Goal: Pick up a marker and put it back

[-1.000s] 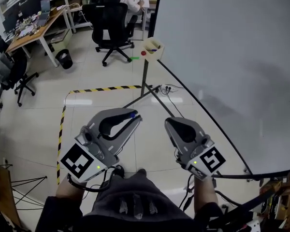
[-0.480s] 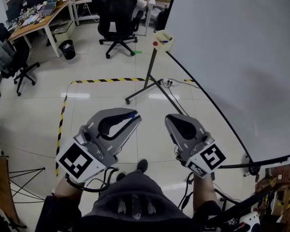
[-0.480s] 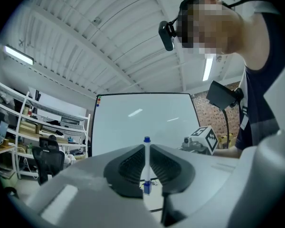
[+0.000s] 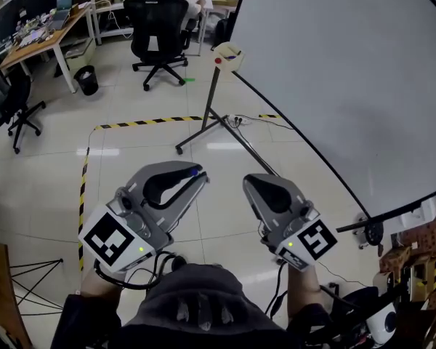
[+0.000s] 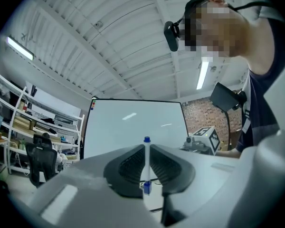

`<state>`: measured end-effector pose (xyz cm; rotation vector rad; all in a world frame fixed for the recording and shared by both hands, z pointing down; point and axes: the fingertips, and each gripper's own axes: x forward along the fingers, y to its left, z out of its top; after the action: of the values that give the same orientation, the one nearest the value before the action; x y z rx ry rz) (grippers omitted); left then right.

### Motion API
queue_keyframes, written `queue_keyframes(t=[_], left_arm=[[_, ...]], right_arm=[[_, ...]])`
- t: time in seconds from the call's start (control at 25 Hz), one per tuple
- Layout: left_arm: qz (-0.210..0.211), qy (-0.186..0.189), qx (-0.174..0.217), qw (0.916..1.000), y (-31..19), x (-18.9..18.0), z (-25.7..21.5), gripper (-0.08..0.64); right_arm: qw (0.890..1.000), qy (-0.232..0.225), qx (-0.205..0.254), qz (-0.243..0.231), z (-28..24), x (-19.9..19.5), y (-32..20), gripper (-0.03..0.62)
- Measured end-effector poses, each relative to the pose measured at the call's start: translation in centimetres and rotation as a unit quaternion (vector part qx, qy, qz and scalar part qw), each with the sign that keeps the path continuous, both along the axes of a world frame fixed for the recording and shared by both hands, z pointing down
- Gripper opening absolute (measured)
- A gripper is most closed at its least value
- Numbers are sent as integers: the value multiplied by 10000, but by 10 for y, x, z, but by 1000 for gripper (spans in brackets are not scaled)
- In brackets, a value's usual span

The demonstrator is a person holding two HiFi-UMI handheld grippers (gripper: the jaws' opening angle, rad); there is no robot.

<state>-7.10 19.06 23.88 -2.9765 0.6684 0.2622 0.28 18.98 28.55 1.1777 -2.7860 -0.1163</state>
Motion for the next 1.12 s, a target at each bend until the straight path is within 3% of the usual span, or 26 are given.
queue_keyframes(t=[0.12, 0.24, 0.64, 1.12], left_arm=[[87, -209, 73, 9997, 14, 12, 5, 36], [145, -175, 94, 9997, 36, 28, 2, 37], [205, -309, 18, 9993, 121, 116, 14, 37], [-8, -401, 56, 9992, 145, 138, 14, 37]], right_arm=[[9999, -42, 101, 67, -6, 12, 16, 2], [9998, -40, 148, 108, -6, 26, 42, 2], [9999, -18, -10, 115, 6, 109, 128, 2], [9998, -47, 20, -200, 7, 119, 145, 2]])
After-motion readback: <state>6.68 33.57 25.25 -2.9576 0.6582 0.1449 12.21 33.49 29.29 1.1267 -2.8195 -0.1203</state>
